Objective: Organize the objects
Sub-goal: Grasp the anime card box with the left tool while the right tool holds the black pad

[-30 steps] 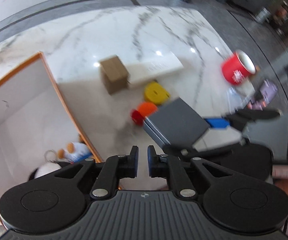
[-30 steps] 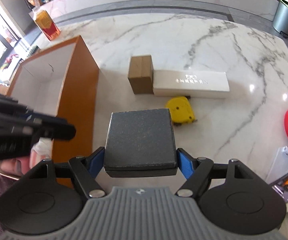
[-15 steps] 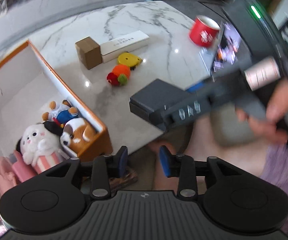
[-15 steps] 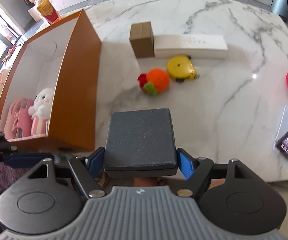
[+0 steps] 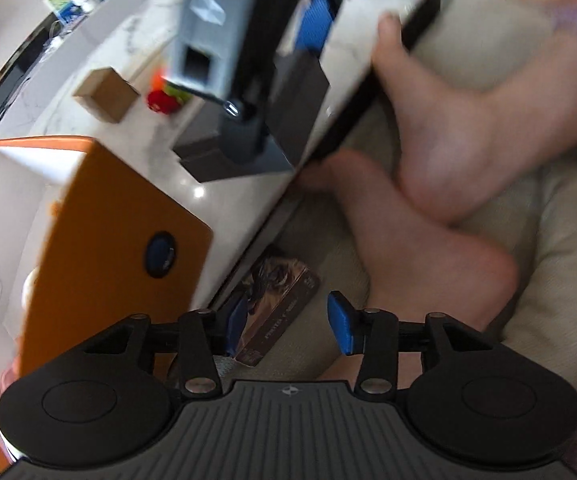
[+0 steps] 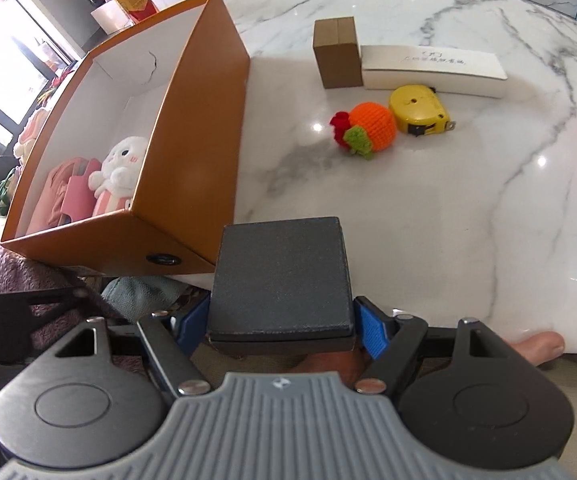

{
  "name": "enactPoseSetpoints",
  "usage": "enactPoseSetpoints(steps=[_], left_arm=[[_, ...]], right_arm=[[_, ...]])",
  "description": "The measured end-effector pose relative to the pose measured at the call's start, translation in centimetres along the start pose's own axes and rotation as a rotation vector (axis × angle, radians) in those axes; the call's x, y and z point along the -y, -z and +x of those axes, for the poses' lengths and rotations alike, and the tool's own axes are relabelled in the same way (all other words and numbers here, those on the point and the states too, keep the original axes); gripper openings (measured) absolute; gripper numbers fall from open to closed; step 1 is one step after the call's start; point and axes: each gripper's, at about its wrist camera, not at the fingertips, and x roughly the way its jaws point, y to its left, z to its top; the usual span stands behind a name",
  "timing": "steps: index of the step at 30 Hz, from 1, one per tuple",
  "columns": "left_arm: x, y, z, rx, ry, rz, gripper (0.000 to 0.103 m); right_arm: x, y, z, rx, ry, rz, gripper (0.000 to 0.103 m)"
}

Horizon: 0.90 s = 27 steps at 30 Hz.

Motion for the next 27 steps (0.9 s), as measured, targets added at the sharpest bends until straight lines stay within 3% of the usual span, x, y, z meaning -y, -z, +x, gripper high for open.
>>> enactPoseSetpoints(steps=[4,10,23,27], left_arm=[[0.6,-0.4,2.3,-0.07,-0.014,0.101,0.059],[0.8,-0.4,4.4,-0.12,-0.044,0.149,0.059],[1.5,0.5,5.3,-0.091,-0.104,0.188,0.065],[2.9,1.2,4.8,-0.08,-0.136,0.272,0.053]], right_arm=[[0.4,0.0,0.3,-0.004,-0.006,0.009,0.077],[1.2,-0.2,0.6,-0.006,-0.018,0.029,0.077],[1.5,-0.1,1.4,-0.028,-0.018,0.03,0.077],[1.3,-0.1,1.3,-0.029,-0.011,0.027,0.077]])
